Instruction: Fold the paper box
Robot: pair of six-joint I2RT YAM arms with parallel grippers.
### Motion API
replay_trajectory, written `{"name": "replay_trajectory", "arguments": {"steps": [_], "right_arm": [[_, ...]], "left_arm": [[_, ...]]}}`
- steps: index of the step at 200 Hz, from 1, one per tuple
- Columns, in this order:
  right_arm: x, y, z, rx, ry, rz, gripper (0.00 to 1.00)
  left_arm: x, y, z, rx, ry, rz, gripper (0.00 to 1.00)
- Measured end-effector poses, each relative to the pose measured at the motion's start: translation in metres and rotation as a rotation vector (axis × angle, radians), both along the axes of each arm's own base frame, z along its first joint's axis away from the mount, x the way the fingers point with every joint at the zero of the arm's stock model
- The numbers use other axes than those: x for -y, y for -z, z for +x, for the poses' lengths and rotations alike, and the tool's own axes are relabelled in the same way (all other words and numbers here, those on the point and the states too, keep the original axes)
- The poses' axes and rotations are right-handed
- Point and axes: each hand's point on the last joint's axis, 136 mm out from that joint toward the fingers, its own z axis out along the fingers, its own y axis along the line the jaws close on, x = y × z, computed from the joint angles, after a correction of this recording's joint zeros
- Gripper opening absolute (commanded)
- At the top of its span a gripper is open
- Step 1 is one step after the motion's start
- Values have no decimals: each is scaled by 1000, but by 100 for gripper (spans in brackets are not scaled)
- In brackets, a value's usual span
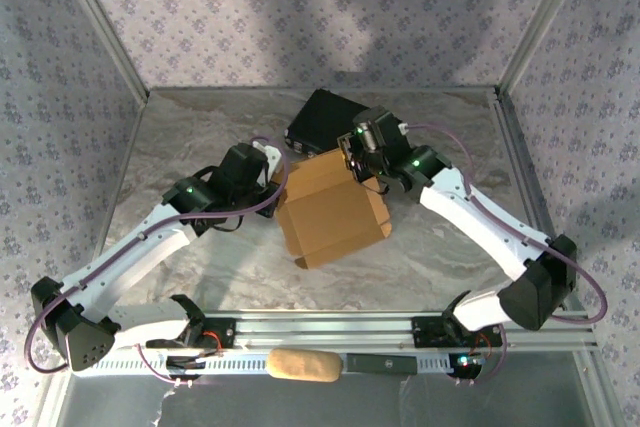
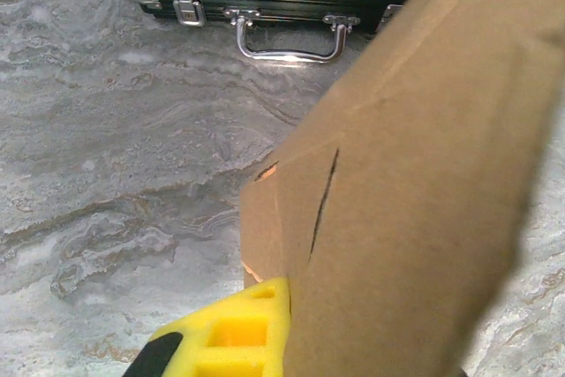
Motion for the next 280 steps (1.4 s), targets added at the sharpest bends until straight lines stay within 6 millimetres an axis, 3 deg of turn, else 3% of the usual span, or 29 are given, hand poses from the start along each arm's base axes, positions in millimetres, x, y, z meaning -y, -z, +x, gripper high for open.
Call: {"name": "replay_trajectory", "arguments": {"steps": [12,33,61,73,89,111,128,143,176,193,280], "right_arm": [[0,3,0,-6,9,2,0],[2,3,-1,-2,20,10,0],[8,12,-2,-19,37,3,0],[11,17,-1,-31,45,0,0],[15,22,0,-41,52,-6,0],[17,22,1,-42,58,-5,0],[16,22,1,-43,55,-3,0],[16,22,0,-45,50,1,0],[15,20,-1,-48,42,10,0],[16,20,0,-50,41,14,0],[15,17,0,-55,32,28,0]], "left_arm": [[0,1,0,-2,0,3,0],[-1,1,-1,-5,-1,5,36],[-3,-17,-7,21,-23,-70,50],[-8,-39,-14,57,-39,-147,51],[-14,-83,-27,116,-42,-277,48],[-12,-146,-33,187,-18,-395,33],[-6,-167,-30,212,8,-397,15],[3,-151,-19,177,17,-327,11],[14,-73,7,23,13,-90,11],[8,-49,13,-22,-4,-15,11],[1,-30,10,-63,10,37,8]]}}
